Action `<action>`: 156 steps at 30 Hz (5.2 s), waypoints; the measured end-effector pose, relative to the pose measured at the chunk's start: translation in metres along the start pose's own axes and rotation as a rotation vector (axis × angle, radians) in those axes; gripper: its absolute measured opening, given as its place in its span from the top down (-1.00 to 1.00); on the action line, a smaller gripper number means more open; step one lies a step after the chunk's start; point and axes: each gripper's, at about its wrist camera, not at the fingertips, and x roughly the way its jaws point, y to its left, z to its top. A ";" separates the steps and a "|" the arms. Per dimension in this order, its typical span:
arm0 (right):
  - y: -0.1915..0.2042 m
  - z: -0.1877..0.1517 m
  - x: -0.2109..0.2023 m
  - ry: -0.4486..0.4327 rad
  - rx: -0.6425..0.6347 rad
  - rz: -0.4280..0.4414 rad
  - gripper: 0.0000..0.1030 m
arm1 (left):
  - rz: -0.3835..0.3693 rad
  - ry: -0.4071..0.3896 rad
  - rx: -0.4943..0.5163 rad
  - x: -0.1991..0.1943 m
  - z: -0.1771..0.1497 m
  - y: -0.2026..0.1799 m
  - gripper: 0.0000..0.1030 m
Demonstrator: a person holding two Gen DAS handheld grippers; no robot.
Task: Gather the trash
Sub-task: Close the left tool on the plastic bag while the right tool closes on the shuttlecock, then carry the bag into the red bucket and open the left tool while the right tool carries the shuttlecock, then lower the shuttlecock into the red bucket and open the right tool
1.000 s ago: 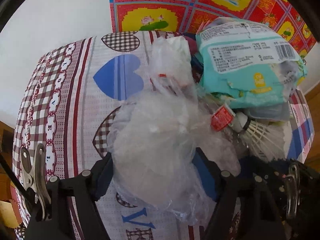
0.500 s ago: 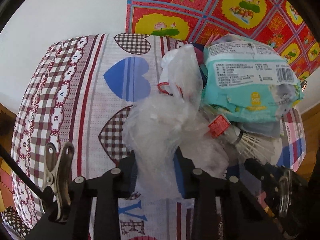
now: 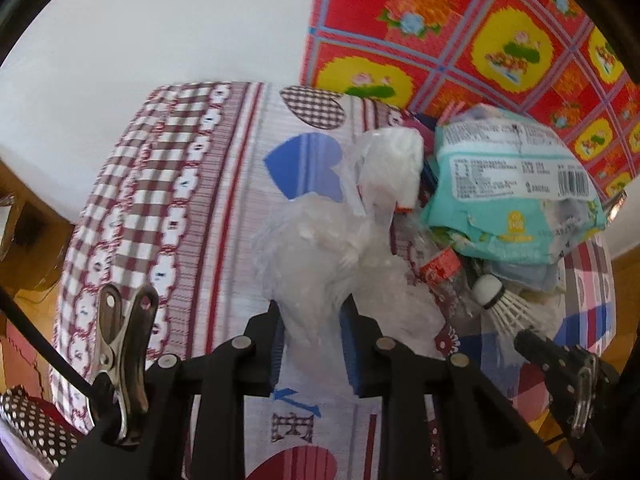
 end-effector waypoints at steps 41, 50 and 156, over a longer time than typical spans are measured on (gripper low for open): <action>0.149 0.043 0.004 -0.044 -0.282 0.143 0.94 | 0.124 -0.147 -0.291 -0.063 0.000 0.200 0.60; 0.202 0.051 0.026 -0.011 -0.358 0.157 0.94 | 0.151 -0.140 -0.347 -0.058 -0.002 0.260 0.60; 0.451 0.069 0.242 0.249 -0.706 0.222 0.94 | 0.159 0.012 -0.561 0.035 -0.051 0.425 0.20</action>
